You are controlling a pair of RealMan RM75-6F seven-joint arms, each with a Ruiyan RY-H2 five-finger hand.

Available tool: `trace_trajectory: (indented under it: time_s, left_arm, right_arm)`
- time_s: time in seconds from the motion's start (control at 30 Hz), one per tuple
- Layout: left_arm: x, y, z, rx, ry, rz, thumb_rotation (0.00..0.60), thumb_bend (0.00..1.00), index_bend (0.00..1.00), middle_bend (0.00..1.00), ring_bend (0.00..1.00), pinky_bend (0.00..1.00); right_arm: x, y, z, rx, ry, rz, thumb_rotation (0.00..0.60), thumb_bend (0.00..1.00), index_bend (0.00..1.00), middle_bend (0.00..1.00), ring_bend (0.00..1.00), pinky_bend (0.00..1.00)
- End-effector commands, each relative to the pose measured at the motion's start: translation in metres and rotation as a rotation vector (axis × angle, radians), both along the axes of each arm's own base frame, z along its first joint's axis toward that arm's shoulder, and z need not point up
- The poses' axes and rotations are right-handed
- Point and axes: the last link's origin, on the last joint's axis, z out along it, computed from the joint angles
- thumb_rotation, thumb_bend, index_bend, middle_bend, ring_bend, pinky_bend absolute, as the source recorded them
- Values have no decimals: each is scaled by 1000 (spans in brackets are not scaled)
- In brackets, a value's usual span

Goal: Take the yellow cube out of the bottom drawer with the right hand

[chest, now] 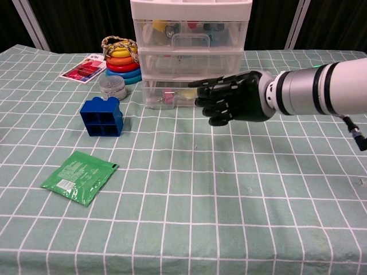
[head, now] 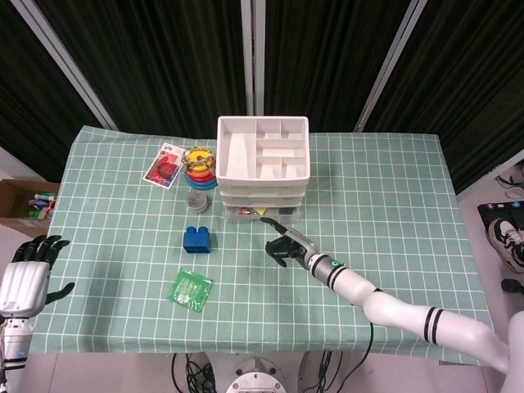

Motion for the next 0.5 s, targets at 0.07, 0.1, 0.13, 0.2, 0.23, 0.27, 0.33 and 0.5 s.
trace_trajectory:
  time_s: [0.07,0.1,0.13,0.2,0.23,0.27,0.33,0.5]
  left_arm:
    - [2,1,0,1,-1,-7,600,60,243,188,139,201]
    - [3,1,-1,0,-1,-9,600,60,243,188,139,201]
    - [3,1,-1,0,0,-10,600,60,243,188,139,201]
    - [4,1,-1,-1,1,-10,600,60,243,188,139,201]
    - [4,1,-1,-1,1,-9,600,60,243,188,139,201]
    - [4,1,-1,0,1,-8,600,60,243,188,139,201]
    - [4,0,-1,3,1,-6,600,60,243,188,139,201]
    - [3,-3,1,5,3,4,600,60,243,188,139,201]
  right_arm:
    - [-12,-6,22,-139,210,159,600,618,0,792,794,830]
    - [-13,-7,22,-142,234,170,600,617,0,791,795,830]
    - [-13,-9,22,-144,259,179,600,617,0,791,795,830]
    - [-13,-11,19,-140,287,183,600,616,0,790,796,831]
    - [-12,-12,16,-133,295,178,600,616,0,790,796,831]
    - [-12,-12,14,-129,301,173,600,616,0,790,797,831]
    - [-12,-15,10,-124,311,168,600,616,0,790,797,831]
    - [-11,-21,1,-125,342,159,600,616,1,790,797,831]
